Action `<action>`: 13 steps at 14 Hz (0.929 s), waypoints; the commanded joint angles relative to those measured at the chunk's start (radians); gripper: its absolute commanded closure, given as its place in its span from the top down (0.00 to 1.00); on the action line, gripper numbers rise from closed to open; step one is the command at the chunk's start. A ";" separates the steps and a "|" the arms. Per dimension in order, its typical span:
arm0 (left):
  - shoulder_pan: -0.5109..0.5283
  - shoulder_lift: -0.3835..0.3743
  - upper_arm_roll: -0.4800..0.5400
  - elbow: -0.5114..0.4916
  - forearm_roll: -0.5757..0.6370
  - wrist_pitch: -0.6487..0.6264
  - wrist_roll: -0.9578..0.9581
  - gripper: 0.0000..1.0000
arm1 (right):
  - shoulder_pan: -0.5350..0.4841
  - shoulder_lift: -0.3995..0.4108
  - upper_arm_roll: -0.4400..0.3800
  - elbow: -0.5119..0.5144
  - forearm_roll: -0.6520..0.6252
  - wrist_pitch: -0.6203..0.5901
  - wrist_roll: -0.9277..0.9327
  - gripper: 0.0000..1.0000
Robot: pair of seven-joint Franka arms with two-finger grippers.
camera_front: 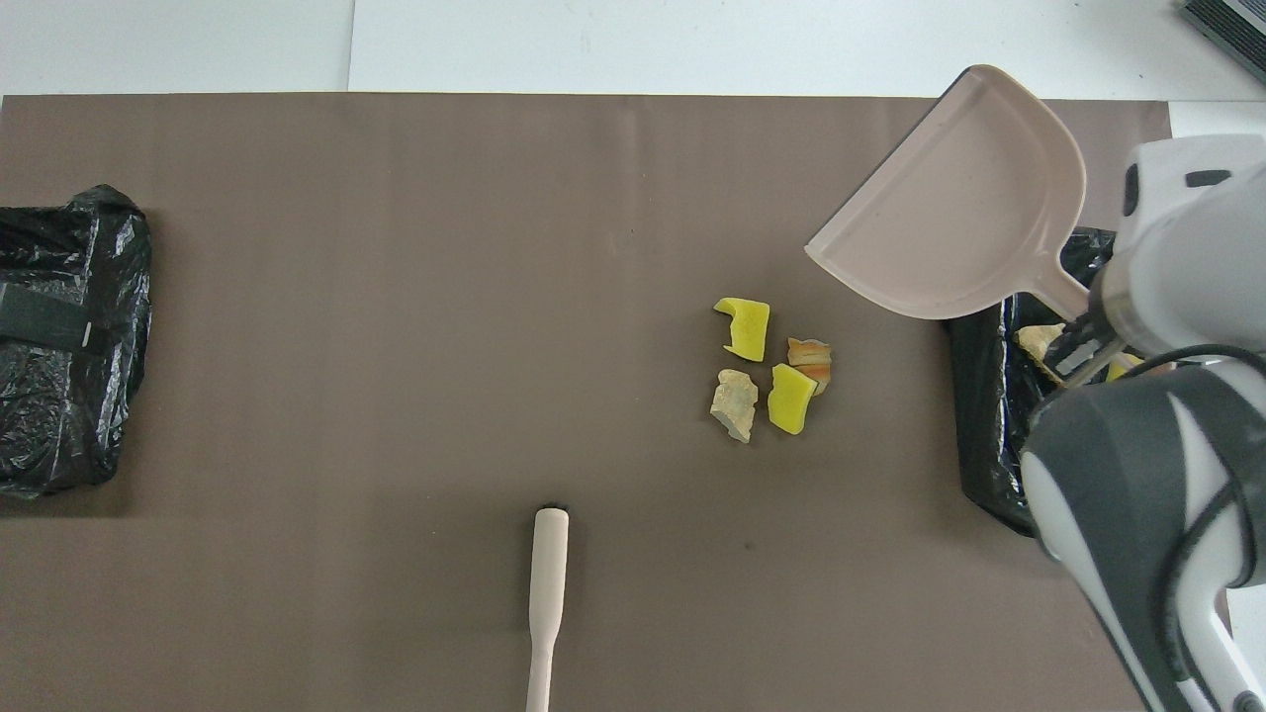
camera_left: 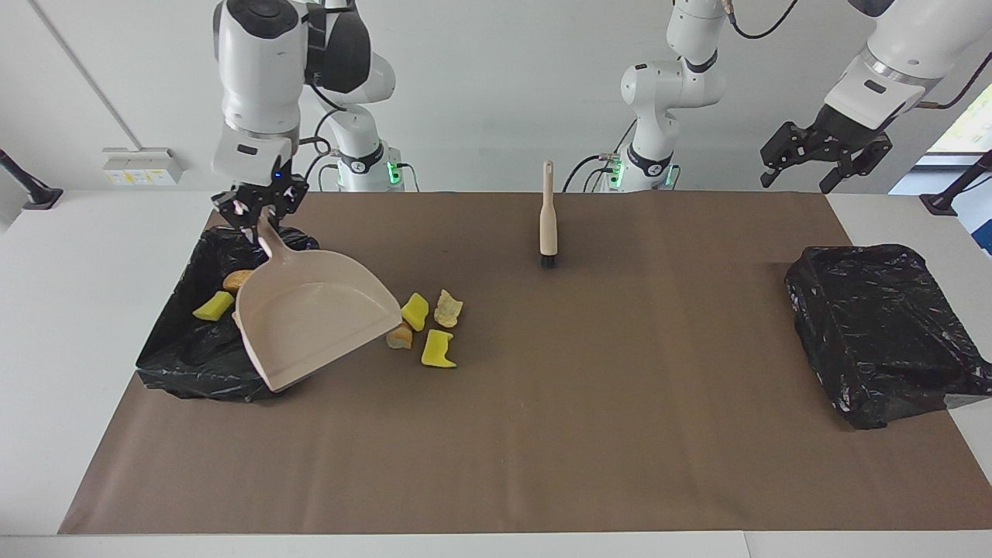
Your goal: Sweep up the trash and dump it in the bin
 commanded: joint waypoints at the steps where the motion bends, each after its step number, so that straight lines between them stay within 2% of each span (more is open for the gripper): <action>1: 0.002 -0.029 -0.007 -0.028 0.020 -0.005 0.021 1.00 | 0.070 0.057 -0.006 0.039 0.045 -0.005 0.186 0.00; 3: 0.001 -0.060 -0.007 -0.079 0.021 0.016 0.017 1.00 | 0.148 0.126 -0.006 0.086 0.065 -0.014 0.357 0.00; 6: 0.002 -0.066 -0.007 -0.090 0.026 0.035 0.020 1.00 | 0.227 0.256 -0.006 0.174 0.217 -0.005 0.652 0.00; 7: 0.001 -0.066 -0.009 -0.090 0.044 0.035 0.018 1.00 | 0.245 0.293 -0.004 0.206 0.228 -0.011 0.724 0.00; 10: 0.001 -0.066 -0.013 -0.090 0.055 0.029 0.018 1.00 | 0.328 0.407 -0.003 0.329 0.318 0.001 0.910 0.00; 13: 0.002 -0.066 -0.013 -0.083 0.055 0.026 0.012 1.00 | 0.386 0.566 -0.001 0.502 0.380 0.023 1.053 0.00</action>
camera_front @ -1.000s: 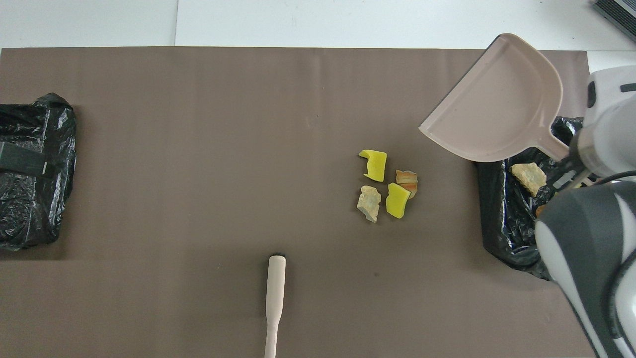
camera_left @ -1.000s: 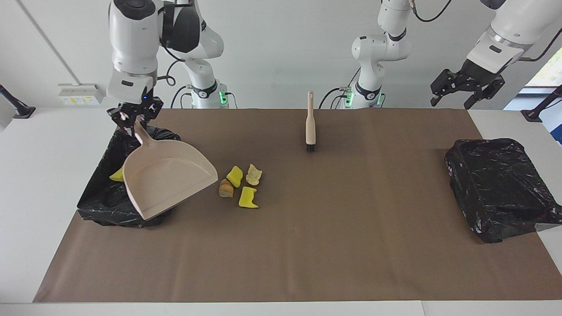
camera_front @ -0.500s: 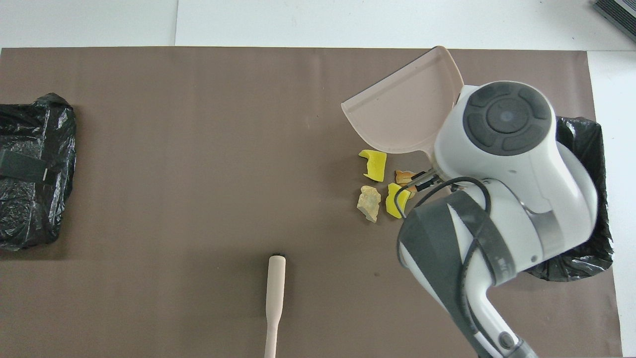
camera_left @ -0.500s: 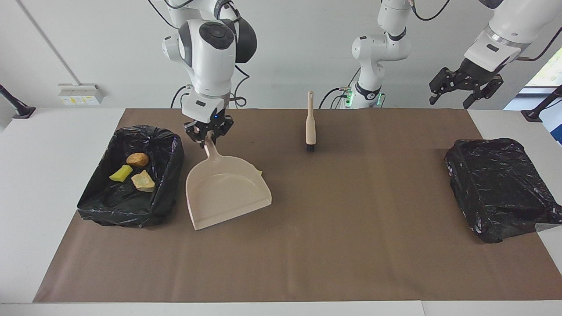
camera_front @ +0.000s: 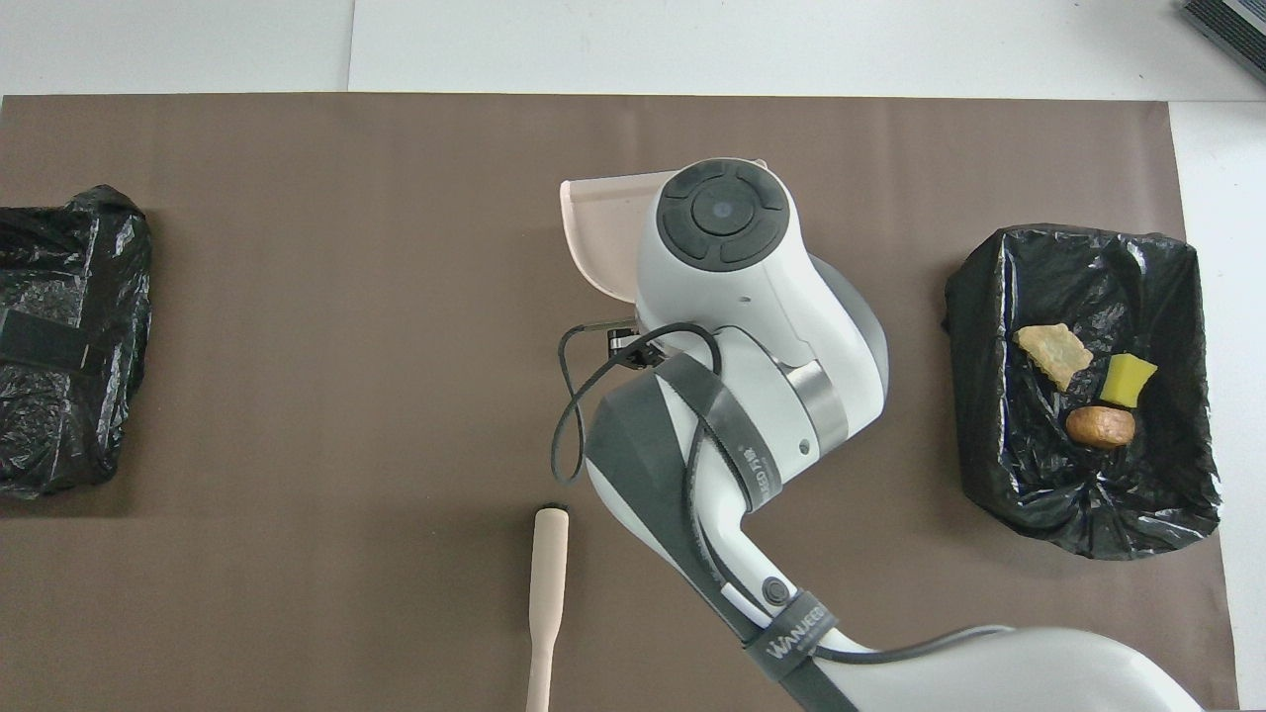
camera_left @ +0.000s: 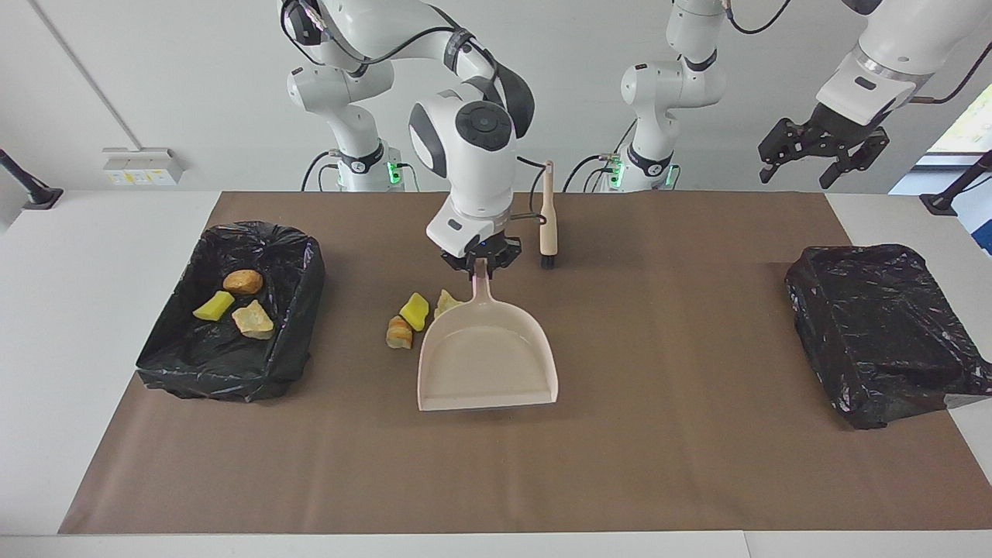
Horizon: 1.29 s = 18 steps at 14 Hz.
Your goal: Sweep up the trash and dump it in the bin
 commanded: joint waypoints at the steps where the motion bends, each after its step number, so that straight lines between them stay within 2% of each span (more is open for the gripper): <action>1: 0.002 -0.026 -0.003 -0.029 0.018 0.017 0.004 1.00 | 0.027 0.171 0.008 0.202 0.056 0.019 0.090 0.00; 3: 0.007 -0.026 -0.004 -0.029 0.017 0.018 0.006 1.00 | 0.041 0.210 0.038 0.199 0.082 0.109 0.150 0.00; 5: 0.015 -0.028 -0.003 -0.029 0.017 0.018 0.001 1.00 | 0.064 0.229 0.038 0.185 0.091 0.142 0.170 0.00; 10: 0.015 -0.028 0.000 -0.031 0.017 0.020 0.004 1.00 | 0.096 0.244 0.038 0.075 0.099 0.333 0.187 0.00; 12: 0.016 -0.028 0.002 -0.032 0.017 0.017 -0.002 1.00 | 0.098 0.241 0.038 0.044 0.090 0.329 0.193 0.00; 13: 0.016 -0.034 0.005 -0.034 0.017 0.017 -0.005 1.00 | 0.098 0.239 0.038 0.044 0.079 0.320 0.192 0.11; 14: 0.016 -0.034 0.005 -0.034 0.015 0.017 -0.002 1.00 | 0.101 0.235 0.036 0.047 0.070 0.292 0.181 0.40; 15: 0.015 -0.032 0.005 -0.034 0.015 0.018 0.001 1.00 | 0.101 0.223 0.036 0.049 0.050 0.269 0.172 0.81; 16: 0.016 -0.032 0.005 -0.034 0.017 0.017 -0.002 1.00 | 0.098 0.210 0.038 0.047 0.035 0.249 0.161 1.00; 18: 0.018 -0.034 0.006 -0.034 0.015 0.015 0.000 1.00 | 0.087 0.151 0.038 0.047 0.051 0.138 0.149 1.00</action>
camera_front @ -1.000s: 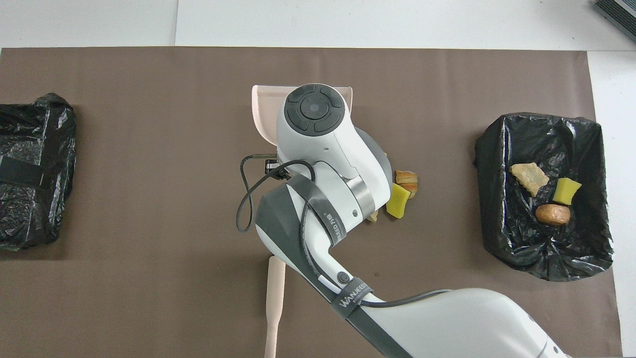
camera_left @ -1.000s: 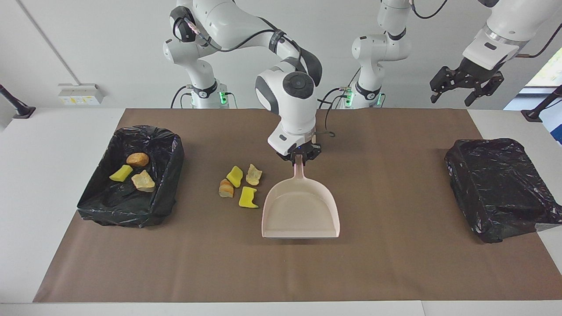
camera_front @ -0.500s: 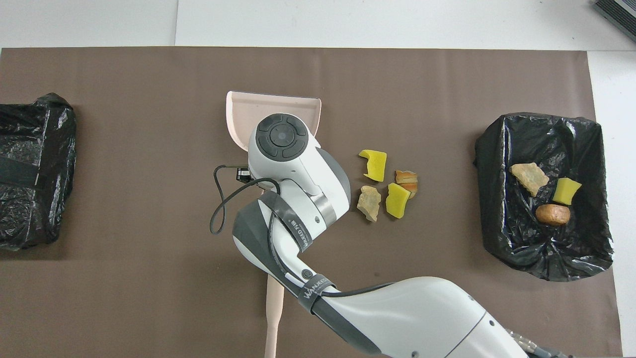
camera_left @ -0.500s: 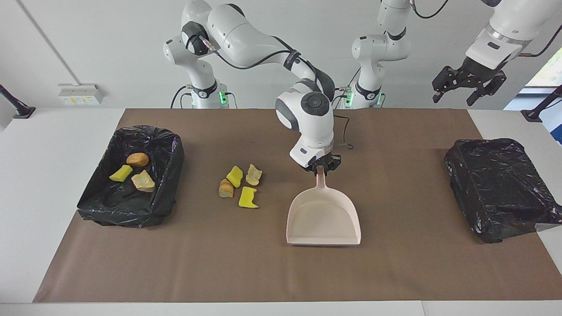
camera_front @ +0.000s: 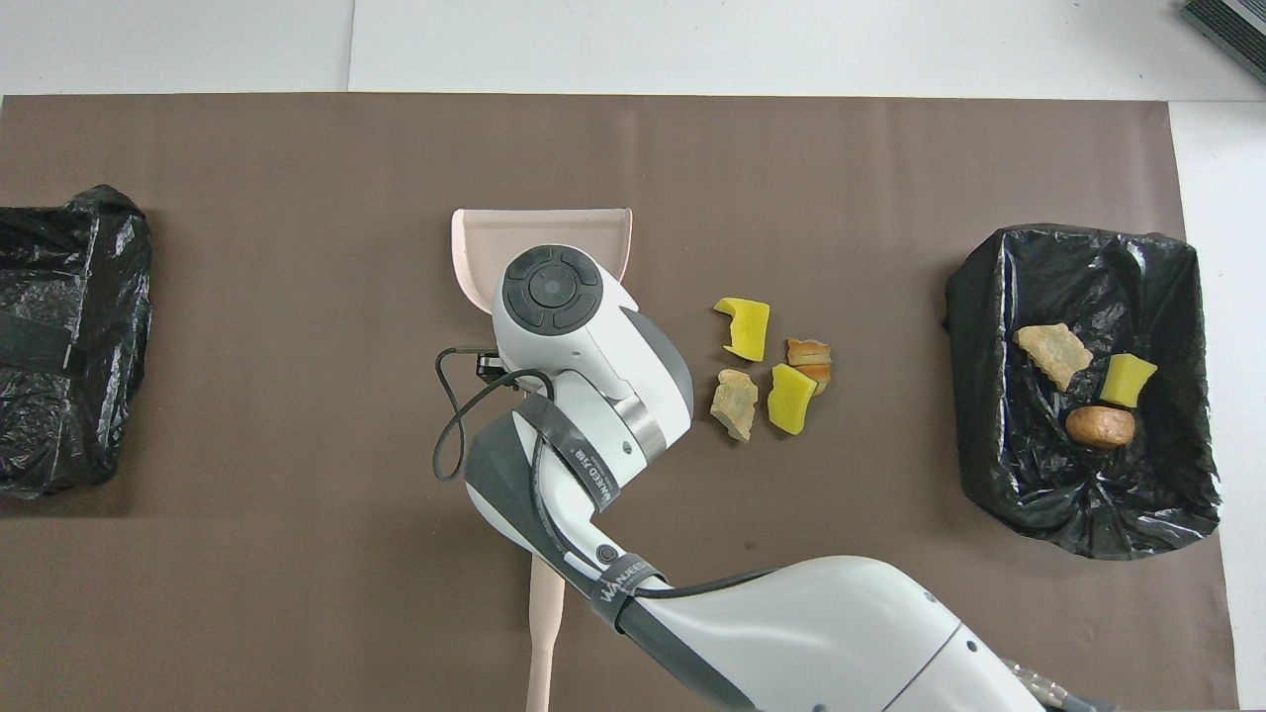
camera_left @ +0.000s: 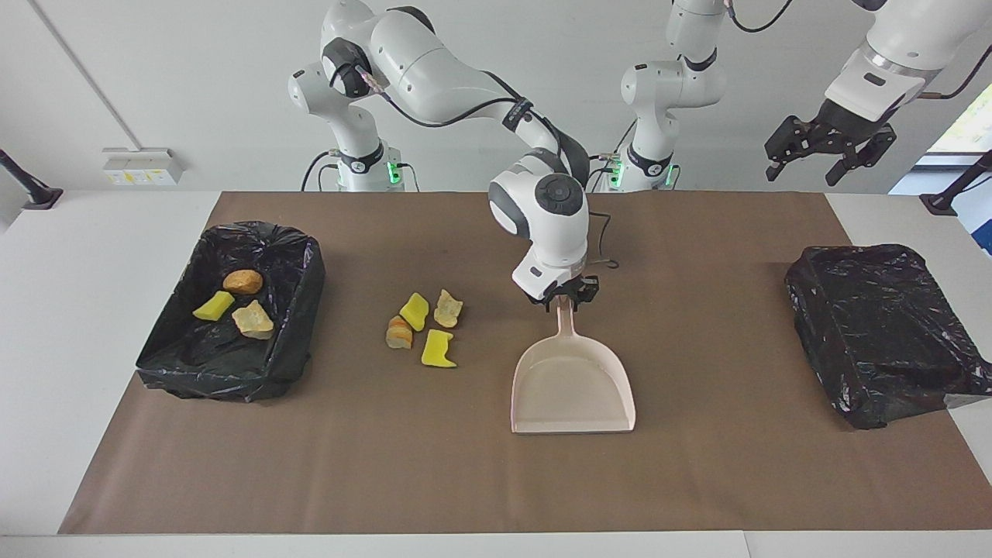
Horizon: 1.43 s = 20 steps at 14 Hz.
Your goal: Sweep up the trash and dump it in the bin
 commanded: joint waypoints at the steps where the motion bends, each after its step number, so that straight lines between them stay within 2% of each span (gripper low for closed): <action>1: 0.013 -0.026 -0.006 -0.032 0.015 0.017 0.001 1.00 | -0.026 -0.087 0.005 -0.027 -0.005 -0.147 -0.016 1.00; 4: -0.002 -0.020 -0.007 -0.036 0.014 0.029 0.014 1.00 | -0.024 -0.151 0.006 -0.039 0.005 -0.296 -0.086 1.00; 5: -0.005 -0.008 -0.013 -0.035 0.015 0.041 0.009 1.00 | -0.005 -0.194 0.006 -0.071 0.012 -0.327 -0.068 1.00; 8: -0.077 0.040 -0.018 -0.032 0.018 0.113 0.001 1.00 | 0.054 -0.343 0.006 -0.290 0.105 -0.309 -0.033 1.00; 10: -0.117 0.104 -0.018 -0.015 0.018 0.178 -0.017 1.00 | 0.113 -0.472 0.006 -0.536 0.169 -0.135 0.036 1.00; 12: -0.168 0.170 -0.019 0.011 0.017 0.253 -0.144 1.00 | 0.176 -0.575 0.006 -0.764 0.230 0.078 0.082 1.00; 13: -0.208 0.205 -0.019 0.011 0.017 0.308 -0.231 1.00 | 0.210 -0.581 0.006 -0.807 0.263 0.128 0.092 1.00; 15: -0.271 0.268 -0.021 0.010 0.015 0.408 -0.320 1.00 | 0.267 -0.563 0.006 -0.832 0.273 0.165 0.147 1.00; 18: -0.395 0.388 -0.021 0.004 0.023 0.509 -0.484 1.00 | 0.294 -0.587 0.006 -0.887 0.282 0.182 0.170 1.00; 20: -0.429 0.394 -0.022 -0.060 0.020 0.572 -0.489 1.00 | 0.324 -0.584 0.006 -0.903 0.320 0.230 0.205 1.00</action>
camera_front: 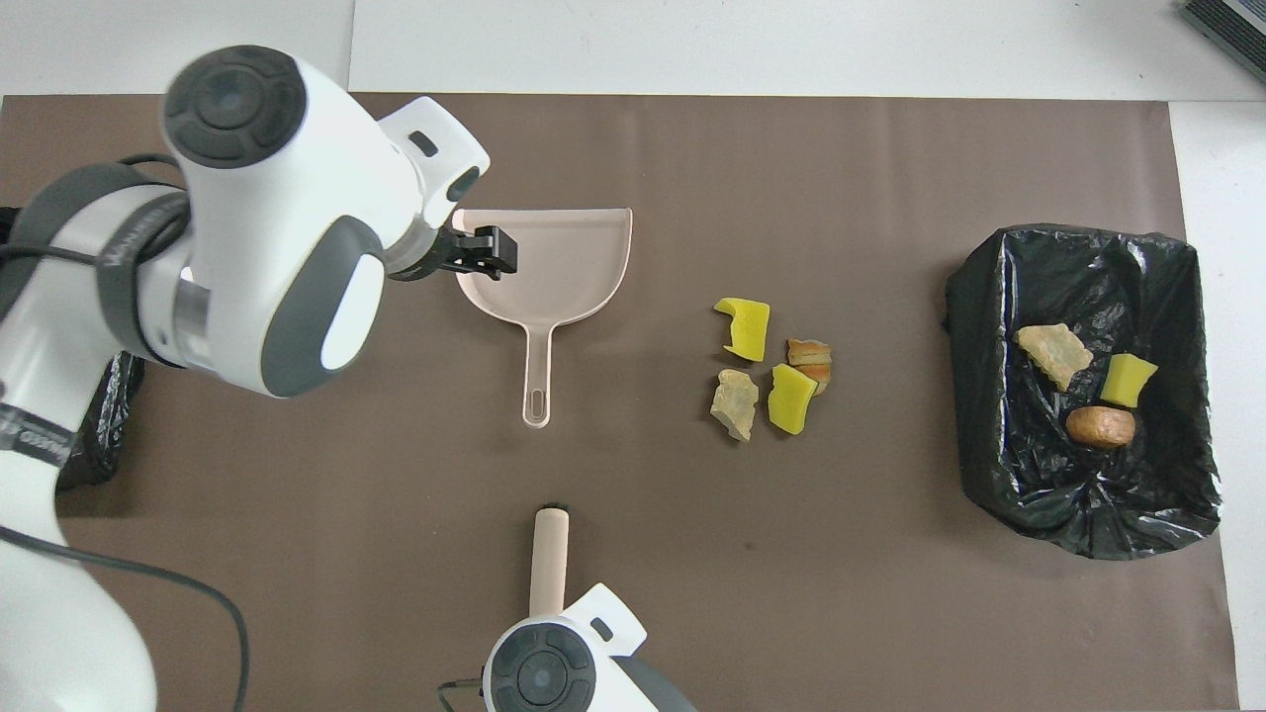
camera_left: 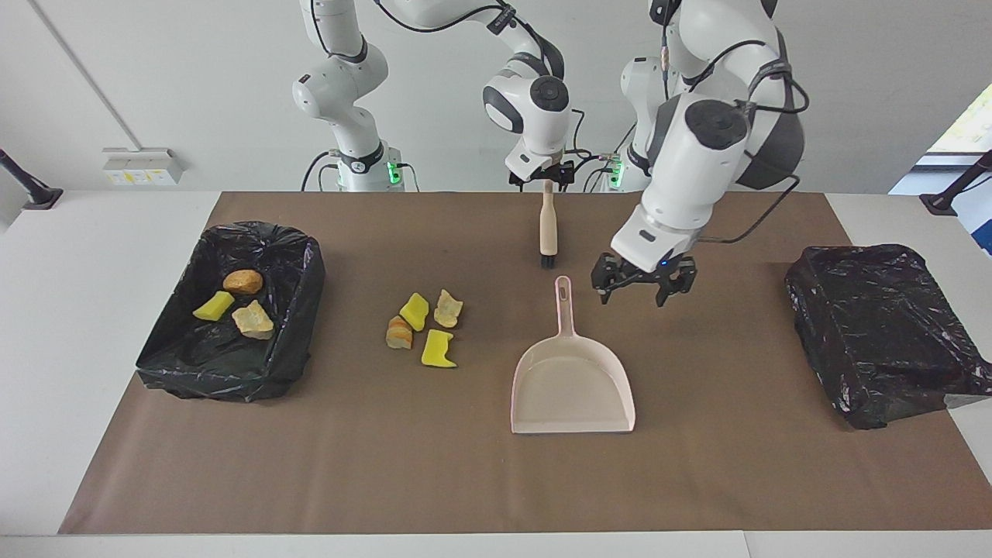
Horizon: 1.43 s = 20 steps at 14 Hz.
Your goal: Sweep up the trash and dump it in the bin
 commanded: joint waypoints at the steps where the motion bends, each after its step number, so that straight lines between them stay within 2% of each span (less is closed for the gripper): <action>1: -0.052 0.012 0.014 -0.077 0.019 0.064 -0.030 1.00 | 0.033 -0.042 -0.004 -0.061 0.041 0.062 0.047 1.00; 3: -0.066 -0.001 0.012 -0.203 0.017 0.178 -0.032 1.00 | 0.046 -0.050 0.001 -0.067 0.043 0.065 0.060 1.00; 5: -0.067 -0.024 0.008 -0.341 0.011 0.358 -0.029 1.00 | 0.068 -0.059 0.001 -0.075 0.049 0.068 0.079 0.97; 6: -0.085 -0.028 0.009 -0.386 0.011 0.387 -0.027 1.00 | 0.068 -0.059 0.001 -0.076 0.049 0.075 0.079 0.84; 9: -0.104 -0.015 0.011 -0.395 0.014 0.392 -0.029 1.00 | 0.066 -0.052 0.001 -0.076 0.051 0.109 0.079 0.09; 10: -0.106 -0.018 0.014 -0.385 0.015 0.382 -0.030 1.00 | 0.065 -0.050 -0.001 -0.076 0.051 0.117 0.079 0.00; 12: -0.106 -0.031 0.017 -0.369 0.017 0.352 -0.030 1.00 | 0.060 -0.045 -0.001 -0.076 0.051 0.141 0.064 0.00; 15: -0.106 -0.031 0.020 -0.366 0.019 0.348 -0.032 0.84 | 0.050 -0.029 -0.005 -0.064 0.034 0.149 0.063 0.00; 17: -0.106 -0.031 0.017 -0.368 0.037 0.340 -0.032 0.60 | 0.033 -0.015 -0.008 -0.030 0.021 0.137 0.065 0.00; 19: -0.107 -0.034 0.017 -0.368 0.038 0.316 -0.032 0.47 | 0.014 -0.039 -0.011 -0.027 -0.005 0.097 0.076 0.00; 20: -0.107 -0.039 0.015 -0.369 0.039 0.300 -0.032 0.37 | 0.002 -0.067 -0.013 -0.024 -0.018 0.054 0.077 0.00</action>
